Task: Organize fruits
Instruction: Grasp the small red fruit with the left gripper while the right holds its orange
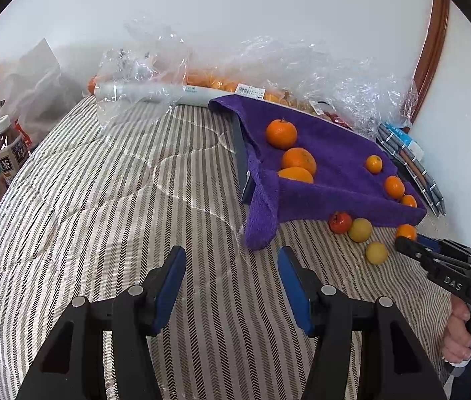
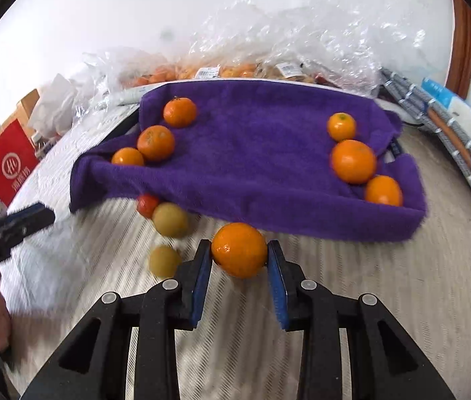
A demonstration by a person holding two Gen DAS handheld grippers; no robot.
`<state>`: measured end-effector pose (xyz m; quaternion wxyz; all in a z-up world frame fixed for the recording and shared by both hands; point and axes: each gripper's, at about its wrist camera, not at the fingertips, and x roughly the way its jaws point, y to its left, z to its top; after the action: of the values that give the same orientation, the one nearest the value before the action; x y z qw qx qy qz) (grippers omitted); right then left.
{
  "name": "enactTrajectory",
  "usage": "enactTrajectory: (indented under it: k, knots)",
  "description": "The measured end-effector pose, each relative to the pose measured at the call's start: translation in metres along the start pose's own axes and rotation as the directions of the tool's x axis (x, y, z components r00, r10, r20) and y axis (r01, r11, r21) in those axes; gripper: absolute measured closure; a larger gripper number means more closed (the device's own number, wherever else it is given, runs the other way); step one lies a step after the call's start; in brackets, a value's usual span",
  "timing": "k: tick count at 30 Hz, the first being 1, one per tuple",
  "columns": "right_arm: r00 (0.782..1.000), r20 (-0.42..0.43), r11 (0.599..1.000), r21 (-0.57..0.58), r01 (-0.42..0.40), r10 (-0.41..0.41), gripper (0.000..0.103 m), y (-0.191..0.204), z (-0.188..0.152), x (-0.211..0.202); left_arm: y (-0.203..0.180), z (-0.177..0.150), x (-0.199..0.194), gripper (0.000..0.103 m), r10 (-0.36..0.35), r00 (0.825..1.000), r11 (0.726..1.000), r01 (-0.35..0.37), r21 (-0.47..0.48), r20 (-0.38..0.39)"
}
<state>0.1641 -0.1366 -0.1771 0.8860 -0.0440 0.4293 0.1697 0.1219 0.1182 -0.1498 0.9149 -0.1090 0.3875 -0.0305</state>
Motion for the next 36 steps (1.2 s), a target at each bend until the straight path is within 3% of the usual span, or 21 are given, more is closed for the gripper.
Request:
enactTrajectory:
  k: [12,16,20,25,29,33,36]
  knots:
    - [0.995,0.044,0.991,0.096,0.089,-0.094,0.07,-0.059,-0.033,-0.029,-0.001,0.0,-0.011,0.048,-0.024,0.998,1.0,0.024,0.004,0.056]
    - [0.995,0.073,0.991,0.119,0.062,-0.071,0.07,-0.066,-0.034,-0.036,-0.005,-0.003,-0.024,0.052,-0.043,0.994,0.999,0.042,0.016,0.104]
    - [0.992,0.081,0.992,0.086,0.088,-0.095,0.07,-0.068,-0.034,-0.036,-0.029,-0.008,-0.025,0.052,-0.07,0.995,0.996,0.065,0.067,0.069]
    - [0.992,0.109,0.993,0.104,0.051,-0.063,0.07,-0.074,-0.037,-0.041,-0.063,-0.001,-0.007,0.052,-0.098,0.995,0.991,0.098,0.094,-0.005]
    - [0.993,0.119,0.991,0.136,-0.007,-0.009,0.07,-0.081,-0.038,-0.041,-0.083,0.008,0.012,0.052,-0.052,0.998,0.992,0.055,0.118,-0.026]
    - [0.992,0.125,0.986,0.169,-0.011,-0.01,0.07,-0.087,-0.039,-0.042,-0.099,0.013,0.034,0.052,0.008,0.998,0.987,0.002,0.163,-0.061]
    - [0.993,0.121,0.986,0.166,-0.005,-0.015,0.07,-0.085,-0.038,-0.041,-0.106,0.016,0.047,0.059,0.038,0.996,0.982,-0.021,0.188,-0.086]
